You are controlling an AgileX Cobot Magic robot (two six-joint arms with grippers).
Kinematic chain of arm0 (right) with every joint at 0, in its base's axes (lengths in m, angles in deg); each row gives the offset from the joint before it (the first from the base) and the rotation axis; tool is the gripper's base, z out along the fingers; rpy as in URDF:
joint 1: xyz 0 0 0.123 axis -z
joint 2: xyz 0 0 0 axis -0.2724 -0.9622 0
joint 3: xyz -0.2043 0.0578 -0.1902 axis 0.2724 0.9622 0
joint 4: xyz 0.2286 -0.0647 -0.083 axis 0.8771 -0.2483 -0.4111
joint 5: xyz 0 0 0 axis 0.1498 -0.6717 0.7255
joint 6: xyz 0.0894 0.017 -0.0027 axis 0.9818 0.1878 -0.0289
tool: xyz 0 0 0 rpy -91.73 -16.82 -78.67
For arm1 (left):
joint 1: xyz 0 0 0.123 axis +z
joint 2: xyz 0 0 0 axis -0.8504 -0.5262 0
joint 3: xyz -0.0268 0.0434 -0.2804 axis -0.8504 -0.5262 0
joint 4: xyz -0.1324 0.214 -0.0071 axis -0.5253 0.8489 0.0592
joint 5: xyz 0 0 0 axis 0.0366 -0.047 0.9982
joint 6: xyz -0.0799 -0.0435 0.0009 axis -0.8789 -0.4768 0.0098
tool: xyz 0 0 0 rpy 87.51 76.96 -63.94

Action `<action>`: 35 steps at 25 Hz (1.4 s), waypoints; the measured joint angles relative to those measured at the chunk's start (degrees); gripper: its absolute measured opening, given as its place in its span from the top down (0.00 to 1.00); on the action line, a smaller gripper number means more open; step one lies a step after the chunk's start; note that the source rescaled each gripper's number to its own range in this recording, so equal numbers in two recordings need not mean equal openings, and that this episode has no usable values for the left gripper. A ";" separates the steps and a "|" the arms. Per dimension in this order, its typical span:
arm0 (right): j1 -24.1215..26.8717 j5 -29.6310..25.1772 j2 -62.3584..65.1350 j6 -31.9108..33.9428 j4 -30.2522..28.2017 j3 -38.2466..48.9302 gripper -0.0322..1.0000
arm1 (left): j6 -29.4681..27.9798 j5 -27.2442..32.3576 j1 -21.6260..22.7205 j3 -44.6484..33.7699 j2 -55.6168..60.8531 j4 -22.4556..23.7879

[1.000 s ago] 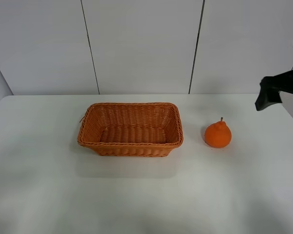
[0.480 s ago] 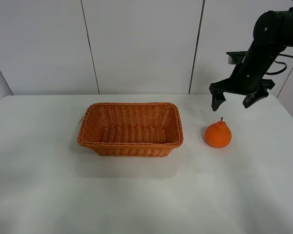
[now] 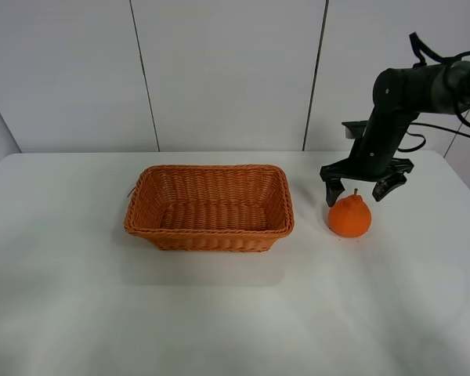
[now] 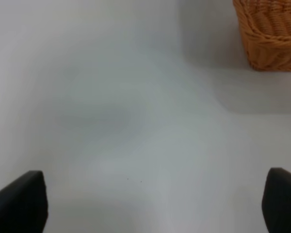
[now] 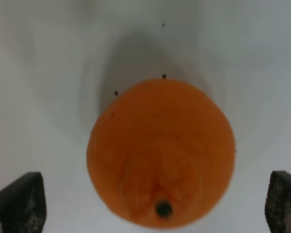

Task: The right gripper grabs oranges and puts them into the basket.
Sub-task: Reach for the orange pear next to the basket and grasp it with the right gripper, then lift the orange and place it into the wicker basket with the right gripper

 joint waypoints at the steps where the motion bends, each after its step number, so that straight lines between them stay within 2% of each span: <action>1: 0.00 0.05 -1.12 0.00 0.05 0.00 0.00 | 0.00 0.00 0.00 0.00 0.00 0.00; 8: 0.00 2.20 -5.69 0.85 -0.52 -0.07 0.00 | 0.00 0.00 0.00 0.00 0.00 0.00; 10: 0.00 2.68 -5.75 0.89 -0.57 -0.26 0.05 | 0.00 0.00 0.00 0.00 0.00 0.00; 12: 0.00 2.77 -5.75 1.01 -0.57 -0.37 0.27 | 0.00 0.00 0.00 0.00 0.00 0.00; 15: 0.00 2.44 -5.59 1.07 -0.63 -0.68 0.87 | 0.00 0.00 0.00 0.00 0.00 0.00; 16: 0.00 2.39 -5.09 1.07 -0.70 -0.79 0.96 | 0.00 0.00 0.00 0.00 0.00 0.00; 22: 0.00 1.49 0.60 1.01 -1.14 -1.87 0.97 | 0.00 0.00 0.00 0.00 0.00 0.00; 30: -0.47 -10.05 7.62 0.19 -1.97 -15.08 0.97 | 0.00 0.00 0.00 0.00 0.00 0.00; 35: -5.50 -11.07 7.62 0.19 -2.26 -20.60 0.97 | 0.00 0.00 0.00 0.00 0.00 0.00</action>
